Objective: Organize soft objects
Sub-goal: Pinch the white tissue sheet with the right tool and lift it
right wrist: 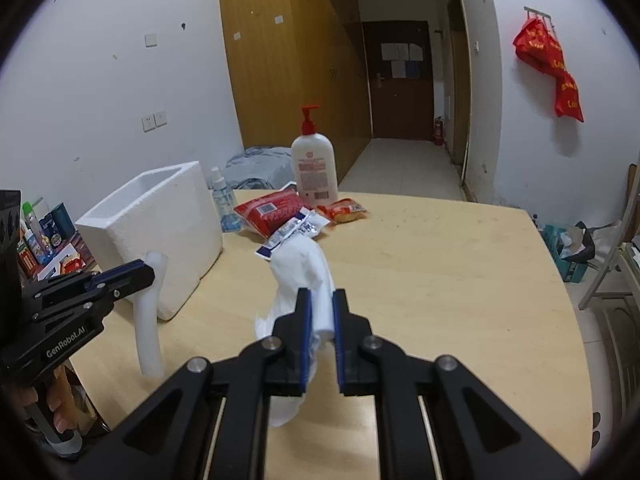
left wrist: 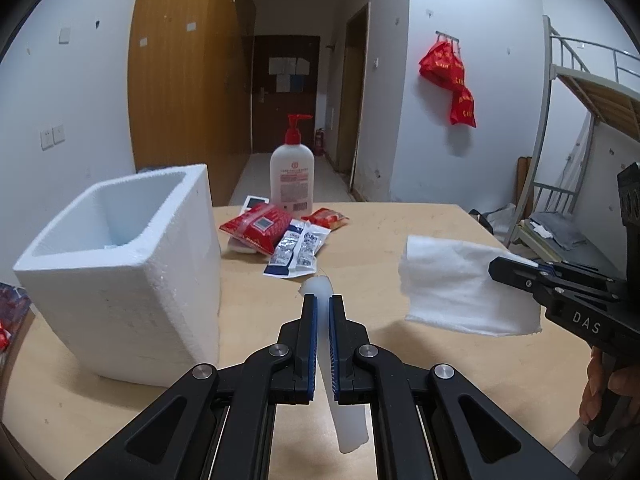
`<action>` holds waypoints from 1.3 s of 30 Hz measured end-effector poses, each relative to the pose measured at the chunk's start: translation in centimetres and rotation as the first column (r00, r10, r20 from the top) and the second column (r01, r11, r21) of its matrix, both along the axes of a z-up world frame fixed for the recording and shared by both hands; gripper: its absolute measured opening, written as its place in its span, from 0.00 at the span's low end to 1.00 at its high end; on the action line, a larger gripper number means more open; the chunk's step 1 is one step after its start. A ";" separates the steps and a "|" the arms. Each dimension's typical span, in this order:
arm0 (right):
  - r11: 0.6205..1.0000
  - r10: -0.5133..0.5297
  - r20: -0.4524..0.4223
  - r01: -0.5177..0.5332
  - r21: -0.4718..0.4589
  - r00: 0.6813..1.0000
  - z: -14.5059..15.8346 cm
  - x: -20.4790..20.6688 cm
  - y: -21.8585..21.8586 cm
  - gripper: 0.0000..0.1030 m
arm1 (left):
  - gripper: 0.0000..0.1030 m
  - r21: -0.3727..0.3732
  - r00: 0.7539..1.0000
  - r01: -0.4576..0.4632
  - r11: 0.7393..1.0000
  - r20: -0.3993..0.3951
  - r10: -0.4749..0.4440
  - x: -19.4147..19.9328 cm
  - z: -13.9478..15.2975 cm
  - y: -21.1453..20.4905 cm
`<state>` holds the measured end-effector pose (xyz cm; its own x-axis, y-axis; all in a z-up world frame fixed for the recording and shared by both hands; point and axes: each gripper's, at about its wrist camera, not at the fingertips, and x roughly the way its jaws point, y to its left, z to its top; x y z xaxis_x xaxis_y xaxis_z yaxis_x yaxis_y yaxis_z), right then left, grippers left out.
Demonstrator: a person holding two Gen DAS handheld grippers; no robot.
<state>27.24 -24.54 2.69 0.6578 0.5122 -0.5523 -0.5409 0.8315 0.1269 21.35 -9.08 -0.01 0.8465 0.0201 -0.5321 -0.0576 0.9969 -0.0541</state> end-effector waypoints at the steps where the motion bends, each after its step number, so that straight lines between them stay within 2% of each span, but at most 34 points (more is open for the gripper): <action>1: 1.000 0.001 0.002 -0.001 0.002 1.000 0.0 -0.3 0.0 0.10 | 0.05 0.000 1.000 0.001 1.000 0.002 -0.001 -0.2 0.0 0.0; 9: 0.999 0.018 -0.059 -0.020 -0.031 0.998 -2.4 -0.9 0.4 0.11 | 0.05 -0.007 1.000 0.005 1.000 0.002 -0.005 -0.8 0.0 0.0; 11: 0.996 0.029 -0.067 -0.035 -0.088 0.997 -3.3 -1.1 1.1 0.24 | 0.05 -0.008 1.000 -0.001 1.000 0.005 0.001 -0.9 0.1 0.1; 13: 0.991 0.041 -0.081 -0.051 -0.126 0.996 -4.3 -1.2 2.0 0.60 | 0.05 -0.009 1.000 -0.006 1.000 0.007 0.006 -1.1 0.2 0.3; 15: 0.989 0.050 -0.092 -0.062 -0.135 0.995 -5.1 -1.0 2.6 0.67 | 0.05 -0.008 1.000 -0.013 1.000 0.011 0.013 -1.2 0.3 0.5; 23: 0.977 0.058 -0.184 -0.094 -0.193 0.981 -8.4 0.7 4.7 0.70 | 0.05 -0.016 0.999 -0.046 0.999 0.004 0.046 -1.9 0.0 1.4; 30: 0.973 0.043 -0.198 -0.086 -0.215 0.979 -9.2 0.6 4.8 0.70 | 0.05 -0.010 0.998 -0.066 0.998 0.020 0.066 -2.9 0.5 1.8; 33: 0.978 0.040 -0.198 -0.079 -0.195 0.979 -9.2 0.6 4.6 0.70 | 0.05 -0.007 0.997 -0.075 0.997 0.026 0.075 -3.4 0.6 2.1; 36: 0.972 0.024 -0.190 -0.067 -0.223 0.981 -9.5 0.5 4.6 0.70 | 0.05 -0.005 0.995 -0.092 0.996 0.032 0.092 -4.0 0.8 2.7; 38: 0.972 0.027 -0.208 -0.074 -0.222 0.978 -9.8 0.6 4.7 0.60 | 0.05 -0.002 0.994 -0.106 0.994 0.042 0.106 -4.6 1.0 3.1; 39: 0.971 0.024 -0.220 -0.075 -0.225 0.975 -10.0 0.6 4.7 0.50 | 0.05 0.000 0.993 -0.111 0.994 0.046 0.111 -4.7 1.1 3.2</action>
